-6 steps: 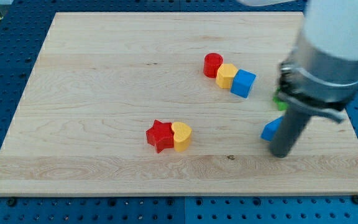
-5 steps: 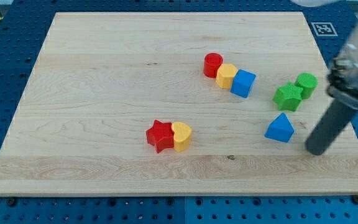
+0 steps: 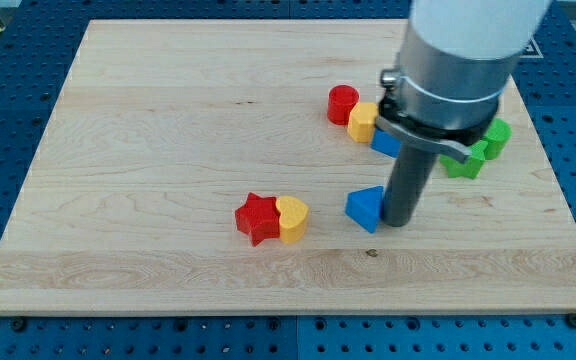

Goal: Slide the blue triangle to the yellow heart

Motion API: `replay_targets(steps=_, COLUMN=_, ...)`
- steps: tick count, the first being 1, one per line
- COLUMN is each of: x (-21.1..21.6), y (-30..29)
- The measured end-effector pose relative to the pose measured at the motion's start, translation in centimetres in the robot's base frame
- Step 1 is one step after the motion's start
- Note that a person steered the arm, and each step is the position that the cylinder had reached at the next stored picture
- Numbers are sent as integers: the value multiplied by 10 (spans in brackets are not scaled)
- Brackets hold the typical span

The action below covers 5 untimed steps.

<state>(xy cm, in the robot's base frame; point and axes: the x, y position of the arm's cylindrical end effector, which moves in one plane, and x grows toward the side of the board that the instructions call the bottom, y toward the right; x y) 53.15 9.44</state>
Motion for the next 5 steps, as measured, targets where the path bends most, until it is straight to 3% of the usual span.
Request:
replay_targets(steps=1, x=0, y=-25)
replay_targets(steps=3, x=-53, y=-41)
replay_targets(steps=5, x=-40, y=-81)
